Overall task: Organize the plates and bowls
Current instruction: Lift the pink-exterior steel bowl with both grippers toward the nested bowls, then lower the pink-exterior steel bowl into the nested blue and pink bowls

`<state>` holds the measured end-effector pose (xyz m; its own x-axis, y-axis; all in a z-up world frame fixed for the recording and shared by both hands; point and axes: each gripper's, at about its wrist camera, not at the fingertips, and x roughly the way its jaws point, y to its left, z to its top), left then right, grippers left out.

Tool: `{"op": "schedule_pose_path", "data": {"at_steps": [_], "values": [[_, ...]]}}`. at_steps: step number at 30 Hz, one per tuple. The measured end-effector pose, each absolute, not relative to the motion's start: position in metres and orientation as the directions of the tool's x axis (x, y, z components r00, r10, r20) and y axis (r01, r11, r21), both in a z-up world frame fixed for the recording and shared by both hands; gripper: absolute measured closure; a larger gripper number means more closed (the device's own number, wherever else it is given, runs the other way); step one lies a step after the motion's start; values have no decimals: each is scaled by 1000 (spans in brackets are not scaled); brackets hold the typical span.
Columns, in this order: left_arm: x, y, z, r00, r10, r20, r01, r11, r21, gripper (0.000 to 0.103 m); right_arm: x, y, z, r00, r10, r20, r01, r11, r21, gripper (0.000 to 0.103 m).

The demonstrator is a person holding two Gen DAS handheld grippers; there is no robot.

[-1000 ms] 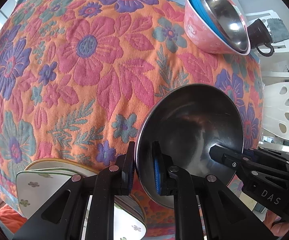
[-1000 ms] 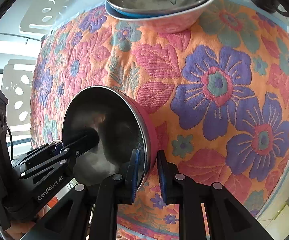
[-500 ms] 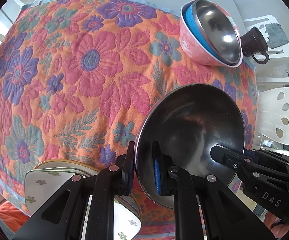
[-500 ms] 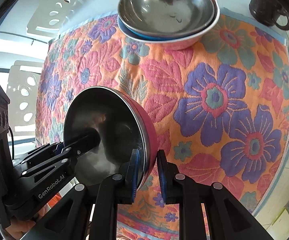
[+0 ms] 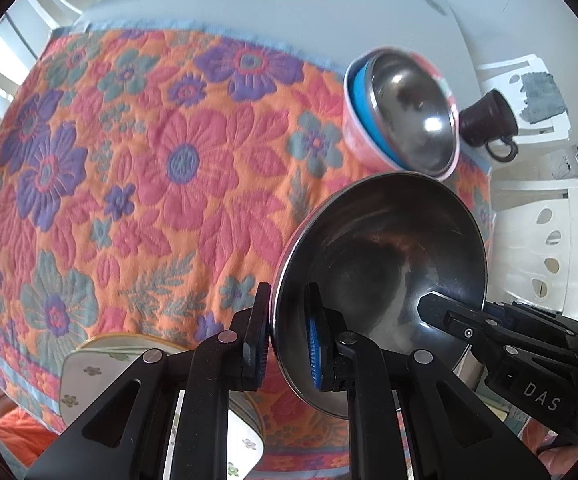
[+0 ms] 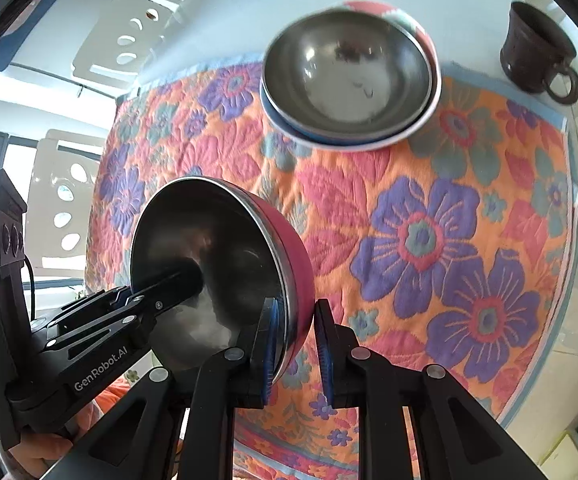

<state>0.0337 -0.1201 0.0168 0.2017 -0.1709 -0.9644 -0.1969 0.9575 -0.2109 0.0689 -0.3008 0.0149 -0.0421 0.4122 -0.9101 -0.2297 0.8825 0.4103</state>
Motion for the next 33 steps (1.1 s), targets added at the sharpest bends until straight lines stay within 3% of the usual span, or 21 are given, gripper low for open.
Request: {"op": "schedule_pose_path", "data": {"at_steps": [13, 33], "values": [[62, -124, 66, 282, -173, -944, -161, 961, -224, 90, 94, -315, 60, 36, 442, -896, -238, 875, 422, 85], [113, -137, 76, 361, -173, -916, -155, 958, -242, 90, 154, -323, 95, 131, 439, -889, -243, 883, 401, 85]]}}
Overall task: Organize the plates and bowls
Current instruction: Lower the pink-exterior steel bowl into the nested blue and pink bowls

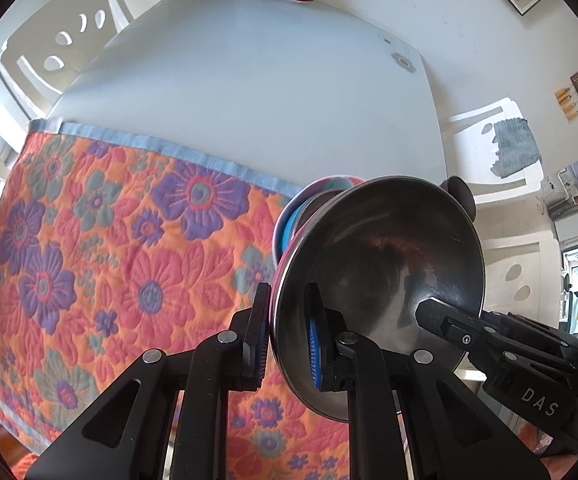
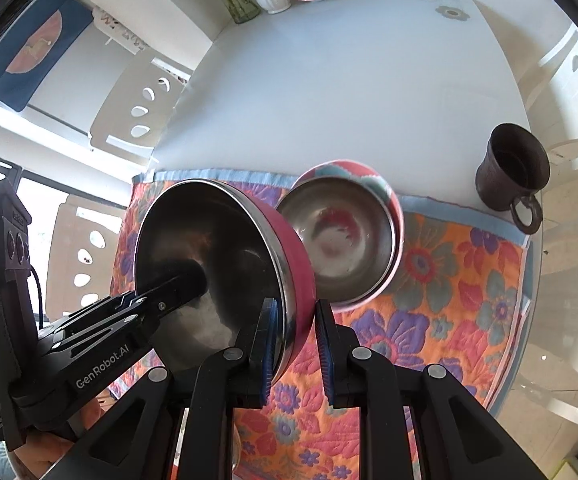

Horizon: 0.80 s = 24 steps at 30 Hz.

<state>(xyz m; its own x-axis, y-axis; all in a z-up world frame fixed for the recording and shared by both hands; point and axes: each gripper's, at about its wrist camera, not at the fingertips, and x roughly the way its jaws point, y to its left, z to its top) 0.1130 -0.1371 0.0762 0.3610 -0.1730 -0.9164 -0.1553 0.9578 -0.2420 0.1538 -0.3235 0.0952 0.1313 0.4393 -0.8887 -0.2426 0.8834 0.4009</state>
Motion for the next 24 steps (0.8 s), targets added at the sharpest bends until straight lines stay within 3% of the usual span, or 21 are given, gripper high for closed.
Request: {"op": "schedule_pose_path", "data": {"at_steps": [24], "values": [[166, -157, 24, 279, -170, -945, -152, 964, -218, 90, 205, -344, 31, 60, 435, -899, -129, 896, 425, 85]]}}
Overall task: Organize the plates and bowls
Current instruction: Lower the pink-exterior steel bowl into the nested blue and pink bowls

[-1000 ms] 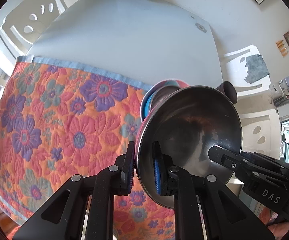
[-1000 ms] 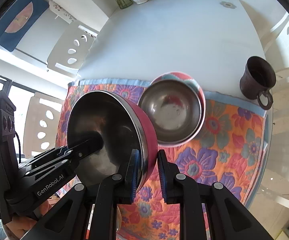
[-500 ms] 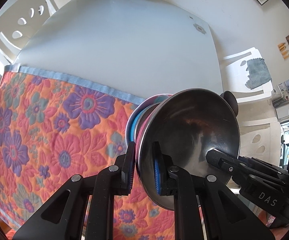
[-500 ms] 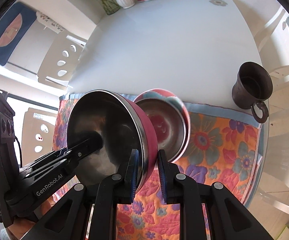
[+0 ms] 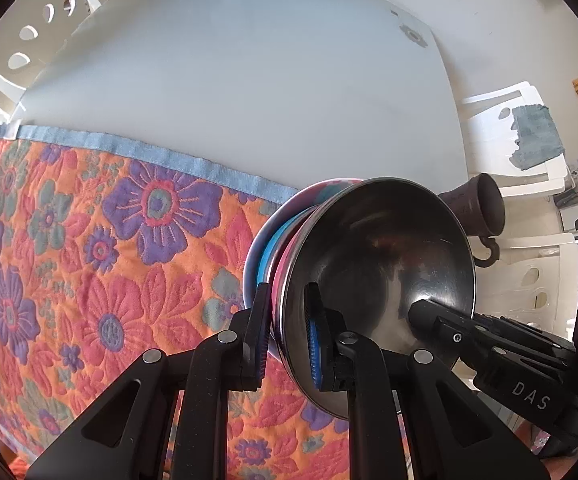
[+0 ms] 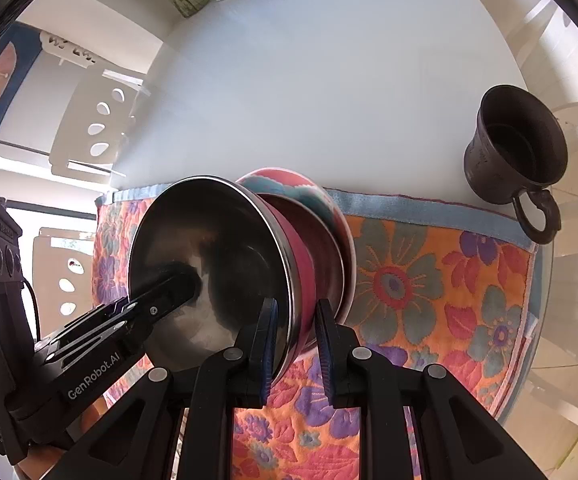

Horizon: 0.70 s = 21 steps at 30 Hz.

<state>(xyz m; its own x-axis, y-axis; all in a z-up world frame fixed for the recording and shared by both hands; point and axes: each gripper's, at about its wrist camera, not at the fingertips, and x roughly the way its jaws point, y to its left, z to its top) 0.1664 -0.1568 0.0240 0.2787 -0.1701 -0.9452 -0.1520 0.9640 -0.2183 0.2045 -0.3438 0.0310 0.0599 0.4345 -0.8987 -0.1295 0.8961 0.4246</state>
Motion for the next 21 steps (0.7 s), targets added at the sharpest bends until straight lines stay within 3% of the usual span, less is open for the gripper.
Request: {"op": "schedule_pose_path", "data": {"at_steps": [21], "values": [[174, -157, 12, 262, -154, -953, -111, 976, -189, 90, 219, -352, 9, 35, 442, -896, -98, 894, 437, 84]]}}
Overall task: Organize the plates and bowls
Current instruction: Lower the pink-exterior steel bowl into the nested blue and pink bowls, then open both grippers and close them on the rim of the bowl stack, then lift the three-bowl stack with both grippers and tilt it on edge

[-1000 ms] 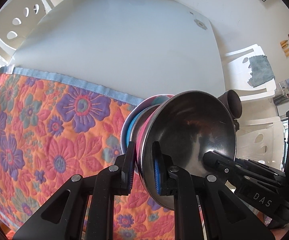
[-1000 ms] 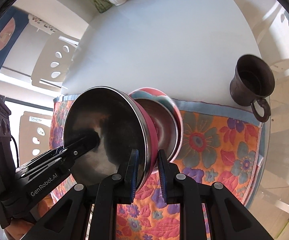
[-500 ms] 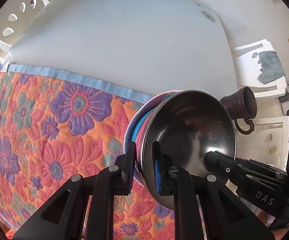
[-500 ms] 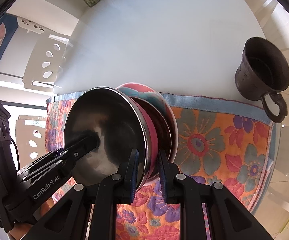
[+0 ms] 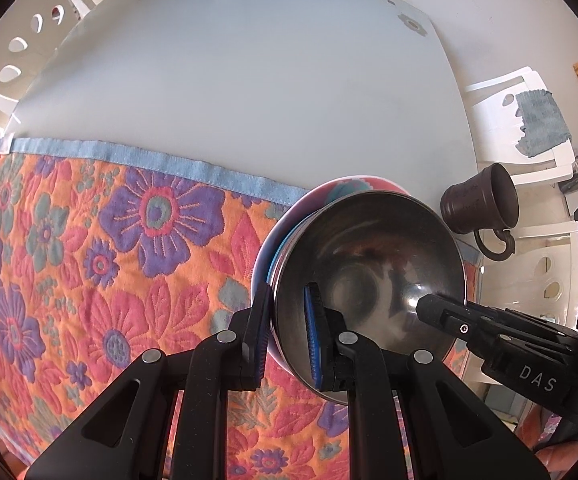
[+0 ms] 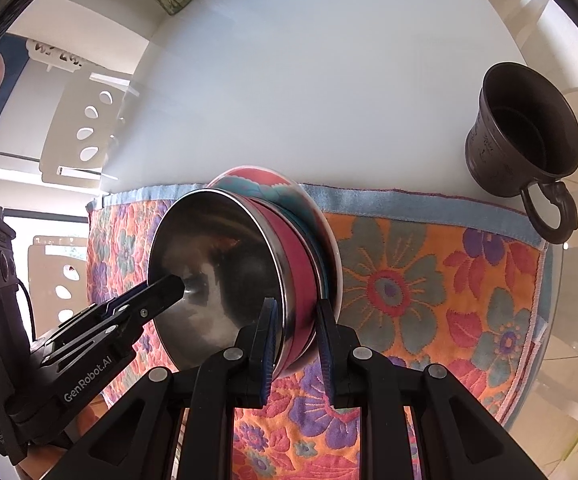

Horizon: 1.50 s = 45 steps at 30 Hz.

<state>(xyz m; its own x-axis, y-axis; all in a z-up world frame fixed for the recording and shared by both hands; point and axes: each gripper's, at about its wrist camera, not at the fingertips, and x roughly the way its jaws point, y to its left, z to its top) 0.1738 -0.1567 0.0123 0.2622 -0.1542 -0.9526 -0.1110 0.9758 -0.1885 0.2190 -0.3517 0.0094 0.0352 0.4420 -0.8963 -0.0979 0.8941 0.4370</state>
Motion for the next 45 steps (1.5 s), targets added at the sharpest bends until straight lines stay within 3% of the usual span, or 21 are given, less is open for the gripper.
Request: {"op": "schedule_pose_path", "data": {"at_steps": [17, 24, 26, 27, 29, 30, 31, 32, 35, 40, 45], "values": [[167, -158, 21, 257, -145, -955, -115, 977, -180, 89, 218, -369, 18, 32, 473, -880, -88, 879, 469, 84], [162, -154, 33, 280, -143, -949, -142, 972, -188, 85, 213, -370, 34, 58, 475, -878, -111, 877, 467, 84], [161, -152, 36, 287, -132, -949, -158, 970, -183, 74, 211, -370, 38, 68, 481, -874, -116, 874, 472, 83], [161, -150, 38, 291, -116, -950, -171, 970, -171, 73, 210, -371, 40, 73, 488, -870, -118, 870, 479, 79], [159, -148, 41, 299, -112, -947, -184, 968, -173, 66, 210, -374, 43, 89, 521, -849, -107, 852, 512, 61], [159, -146, 41, 299, -118, -947, -187, 966, -179, 59, 210, -376, 44, 102, 542, -834, -102, 840, 533, 44], [160, -144, 39, 294, -113, -949, -197, 965, -176, 36, 209, -380, 45, 125, 567, -814, -95, 824, 559, 36], [160, -143, 37, 293, -100, -951, -210, 963, -166, 22, 211, -381, 45, 136, 576, -806, -86, 817, 570, 34], [160, -136, 27, 283, -70, -956, -251, 957, -145, 22, 213, -384, 39, 141, 566, -812, -60, 824, 564, 34], [164, -131, -3, 243, -171, -955, -269, 934, -235, 24, 222, -383, 15, 123, 569, -813, -26, 821, 571, 34], [165, -136, -26, 222, -206, -953, -263, 928, -262, 44, 229, -380, -13, 109, 594, -797, 10, 801, 599, 34]]}}
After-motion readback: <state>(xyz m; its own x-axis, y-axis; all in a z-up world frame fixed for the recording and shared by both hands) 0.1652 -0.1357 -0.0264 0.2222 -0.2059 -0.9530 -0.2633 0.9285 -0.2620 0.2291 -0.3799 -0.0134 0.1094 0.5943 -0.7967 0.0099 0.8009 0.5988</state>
